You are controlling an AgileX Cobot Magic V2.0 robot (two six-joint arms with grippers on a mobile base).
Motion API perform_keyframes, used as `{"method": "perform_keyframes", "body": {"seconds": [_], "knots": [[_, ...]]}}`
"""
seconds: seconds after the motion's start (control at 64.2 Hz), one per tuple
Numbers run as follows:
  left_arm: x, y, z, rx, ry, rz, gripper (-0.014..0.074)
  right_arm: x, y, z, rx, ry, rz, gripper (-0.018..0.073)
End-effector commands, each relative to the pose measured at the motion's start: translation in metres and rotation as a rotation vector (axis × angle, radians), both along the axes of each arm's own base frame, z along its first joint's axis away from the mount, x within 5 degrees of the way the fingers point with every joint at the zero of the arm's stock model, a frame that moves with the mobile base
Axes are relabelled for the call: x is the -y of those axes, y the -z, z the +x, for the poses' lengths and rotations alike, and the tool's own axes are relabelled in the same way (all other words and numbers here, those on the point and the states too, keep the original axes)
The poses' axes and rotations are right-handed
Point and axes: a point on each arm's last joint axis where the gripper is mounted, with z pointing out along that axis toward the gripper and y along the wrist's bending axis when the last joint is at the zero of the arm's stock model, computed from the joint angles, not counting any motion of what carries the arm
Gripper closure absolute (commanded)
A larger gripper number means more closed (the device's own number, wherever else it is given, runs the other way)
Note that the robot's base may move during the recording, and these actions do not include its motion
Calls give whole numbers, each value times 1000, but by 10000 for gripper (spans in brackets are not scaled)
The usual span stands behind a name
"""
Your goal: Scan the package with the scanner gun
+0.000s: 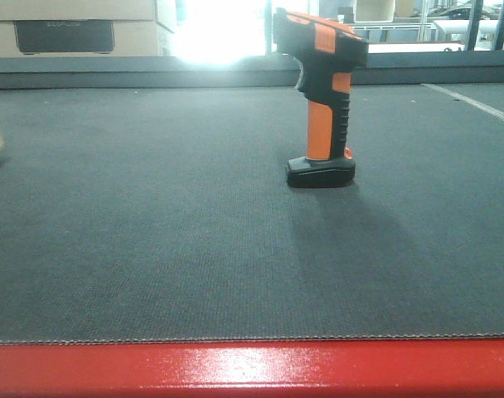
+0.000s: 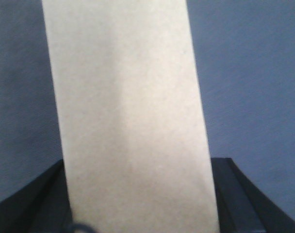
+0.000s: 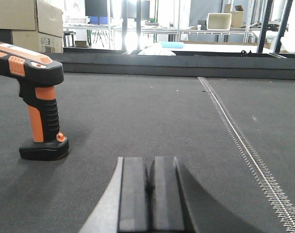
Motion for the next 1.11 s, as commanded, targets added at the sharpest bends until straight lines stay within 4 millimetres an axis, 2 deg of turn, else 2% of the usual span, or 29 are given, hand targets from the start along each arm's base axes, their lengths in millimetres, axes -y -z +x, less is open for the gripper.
{"method": "perform_keyframes", "body": {"seconds": [0.0, 0.203, 0.343, 0.452, 0.639, 0.81, 0.873, 0.92, 1.013, 1.06, 1.091], "knots": [[10, -24, -8, 79, -42, -84, 708, 0, -2, 0, 24, 6, -1, 720], [29, -50, -22, 125, -49, -259, 708, 1, -5, -1, 52, 9, 1, 720], [36, -56, -23, 147, -67, -352, 708, 1, -12, -1, 130, 17, 4, 720], [37, -51, -24, 124, -94, -376, 708, 1, -36, -6, 187, 15, 1, 720], [44, -38, -24, 76, -84, -393, 708, -2, -82, -22, 154, -13, -2, 720], [62, -28, -23, 31, -36, -397, 708, -2, -114, -15, 147, -13, -2, 713], [68, -27, -22, 25, -18, -398, 708, -2, -122, -10, 133, -14, -1, 656], [73, -27, -22, 23, -4, -399, 708, -2, -125, -5, 115, -14, 0, 571], [81, -29, -21, 26, 15, -428, 708, -1, -127, 4, 83, -13, 2, 340], [84, -30, -20, 30, 18, -448, 708, -1, -126, 7, 68, -13, 3, 176], [85, -31, -20, 35, 18, -466, 708, -1, -126, 8, 61, -13, 3, 99]]}}
